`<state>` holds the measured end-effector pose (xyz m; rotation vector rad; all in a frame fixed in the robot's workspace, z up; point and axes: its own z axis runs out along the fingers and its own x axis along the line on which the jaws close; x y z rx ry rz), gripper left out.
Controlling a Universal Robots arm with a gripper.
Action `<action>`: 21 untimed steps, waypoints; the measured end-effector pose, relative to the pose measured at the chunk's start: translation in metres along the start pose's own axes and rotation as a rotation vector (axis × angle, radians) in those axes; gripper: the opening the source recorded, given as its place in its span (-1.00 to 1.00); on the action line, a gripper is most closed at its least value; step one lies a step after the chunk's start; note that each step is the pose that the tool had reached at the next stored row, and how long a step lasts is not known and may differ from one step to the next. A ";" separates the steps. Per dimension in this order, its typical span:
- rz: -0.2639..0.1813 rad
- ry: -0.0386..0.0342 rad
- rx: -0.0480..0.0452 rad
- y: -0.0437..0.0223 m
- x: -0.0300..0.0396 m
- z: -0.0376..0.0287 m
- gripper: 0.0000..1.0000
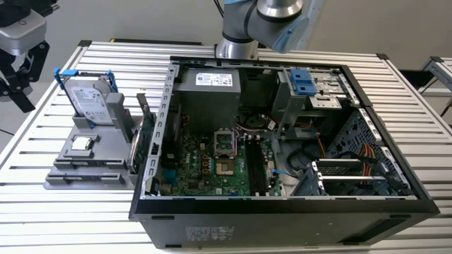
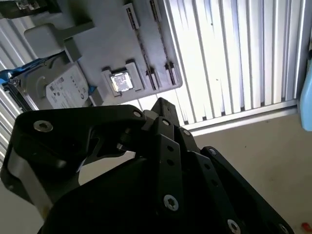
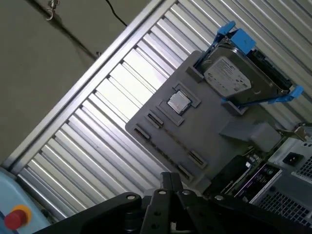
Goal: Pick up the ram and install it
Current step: 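Pick up the ram and move it above insertion slot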
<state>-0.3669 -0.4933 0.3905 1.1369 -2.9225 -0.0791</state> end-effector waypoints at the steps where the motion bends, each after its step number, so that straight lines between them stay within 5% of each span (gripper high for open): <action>1: -0.011 0.0005 -0.0001 0.0000 0.0000 0.0000 -1.00; 21: -0.244 0.0116 -0.0031 0.0000 0.0000 0.0000 -1.00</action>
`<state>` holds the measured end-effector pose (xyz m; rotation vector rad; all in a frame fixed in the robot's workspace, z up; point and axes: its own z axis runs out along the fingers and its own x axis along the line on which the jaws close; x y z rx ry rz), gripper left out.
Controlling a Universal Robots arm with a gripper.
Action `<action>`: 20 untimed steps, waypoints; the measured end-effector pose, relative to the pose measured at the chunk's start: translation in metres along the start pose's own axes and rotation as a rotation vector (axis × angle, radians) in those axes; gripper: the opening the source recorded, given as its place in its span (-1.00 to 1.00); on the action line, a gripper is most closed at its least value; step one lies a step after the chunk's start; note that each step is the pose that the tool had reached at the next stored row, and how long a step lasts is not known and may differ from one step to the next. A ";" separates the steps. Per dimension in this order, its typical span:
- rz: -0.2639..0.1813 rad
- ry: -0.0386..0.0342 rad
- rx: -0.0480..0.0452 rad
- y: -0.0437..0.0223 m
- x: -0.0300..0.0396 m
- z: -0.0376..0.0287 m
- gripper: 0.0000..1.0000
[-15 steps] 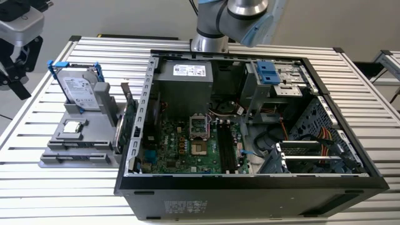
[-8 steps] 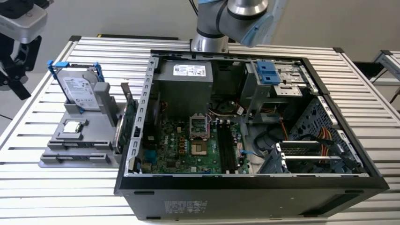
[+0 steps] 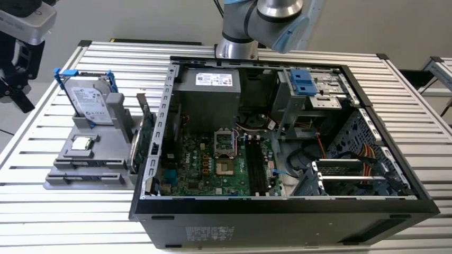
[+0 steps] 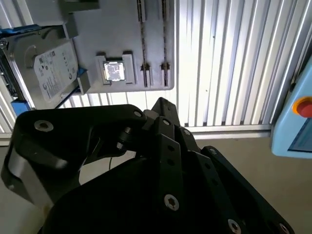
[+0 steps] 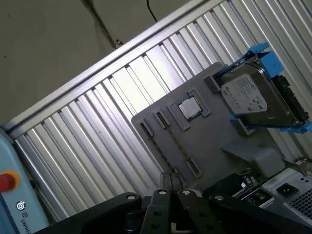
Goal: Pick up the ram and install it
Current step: 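Pick up the ram and move it above insertion slot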
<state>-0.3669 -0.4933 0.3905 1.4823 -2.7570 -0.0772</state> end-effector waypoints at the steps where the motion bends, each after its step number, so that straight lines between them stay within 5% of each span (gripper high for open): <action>1: -0.013 0.0003 0.0002 0.0000 0.0000 0.0000 -1.00; 20: -0.242 -0.0046 0.0229 0.0000 0.0000 0.0001 -1.00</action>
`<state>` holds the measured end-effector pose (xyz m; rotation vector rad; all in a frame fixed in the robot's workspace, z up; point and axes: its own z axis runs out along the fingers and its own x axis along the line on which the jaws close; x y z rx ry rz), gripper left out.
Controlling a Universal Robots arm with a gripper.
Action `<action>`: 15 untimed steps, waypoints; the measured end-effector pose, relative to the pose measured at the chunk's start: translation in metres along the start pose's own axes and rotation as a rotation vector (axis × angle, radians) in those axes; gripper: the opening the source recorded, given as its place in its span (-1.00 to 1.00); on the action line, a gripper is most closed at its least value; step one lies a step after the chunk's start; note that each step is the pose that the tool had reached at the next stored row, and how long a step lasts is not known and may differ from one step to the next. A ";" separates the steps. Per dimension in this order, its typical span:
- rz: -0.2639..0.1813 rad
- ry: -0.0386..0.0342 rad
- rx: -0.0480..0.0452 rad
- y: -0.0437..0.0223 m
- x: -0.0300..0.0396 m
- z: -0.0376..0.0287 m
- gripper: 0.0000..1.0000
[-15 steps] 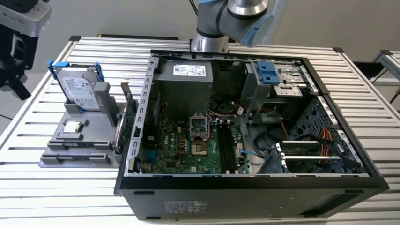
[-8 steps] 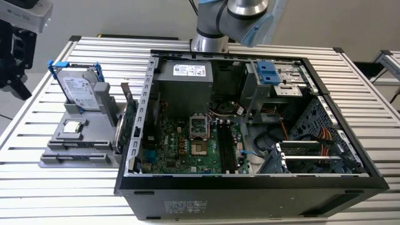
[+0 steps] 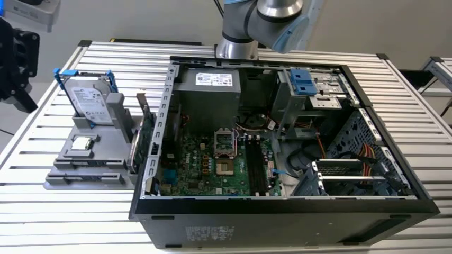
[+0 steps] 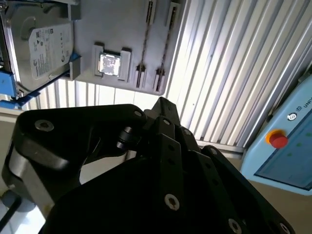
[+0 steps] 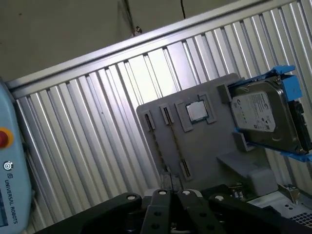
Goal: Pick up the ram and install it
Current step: 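Pick up the ram and move it above insertion slot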
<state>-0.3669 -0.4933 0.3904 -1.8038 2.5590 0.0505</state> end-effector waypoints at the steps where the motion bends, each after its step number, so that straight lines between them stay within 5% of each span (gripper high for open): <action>1: -0.010 -0.0004 0.0014 0.0000 0.0000 0.0000 -1.00; 15: -0.124 -0.0025 0.0115 0.0001 0.0000 0.0000 -1.00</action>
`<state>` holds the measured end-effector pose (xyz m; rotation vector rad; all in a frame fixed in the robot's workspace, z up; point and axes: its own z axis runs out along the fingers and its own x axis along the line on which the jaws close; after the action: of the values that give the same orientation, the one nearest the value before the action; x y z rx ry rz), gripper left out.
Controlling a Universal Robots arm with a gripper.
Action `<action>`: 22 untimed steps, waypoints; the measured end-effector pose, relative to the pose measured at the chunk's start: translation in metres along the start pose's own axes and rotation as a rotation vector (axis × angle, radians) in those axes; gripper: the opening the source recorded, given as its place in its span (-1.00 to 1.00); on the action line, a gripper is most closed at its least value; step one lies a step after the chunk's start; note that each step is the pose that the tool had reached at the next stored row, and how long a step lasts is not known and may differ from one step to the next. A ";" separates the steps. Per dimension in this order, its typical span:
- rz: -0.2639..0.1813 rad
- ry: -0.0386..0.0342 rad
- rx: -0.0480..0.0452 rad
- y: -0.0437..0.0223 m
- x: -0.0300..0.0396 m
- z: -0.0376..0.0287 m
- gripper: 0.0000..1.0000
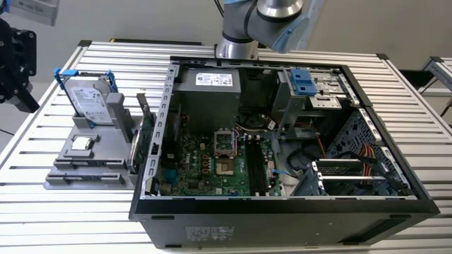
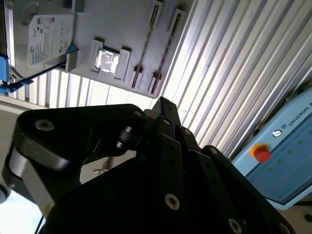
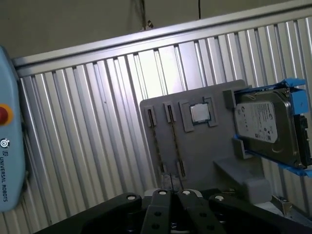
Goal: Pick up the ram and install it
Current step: 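Pick up the ram and move it above insertion slot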
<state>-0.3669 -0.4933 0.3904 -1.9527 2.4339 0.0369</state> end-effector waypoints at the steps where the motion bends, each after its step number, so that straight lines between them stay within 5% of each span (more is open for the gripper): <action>1: -0.007 0.0000 -0.0002 0.0000 0.0000 0.0000 -1.00; 22: -0.189 0.0009 -0.0058 -0.0005 -0.0001 0.0001 -1.00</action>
<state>-0.3664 -0.4933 0.3904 -2.1755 2.2400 0.0398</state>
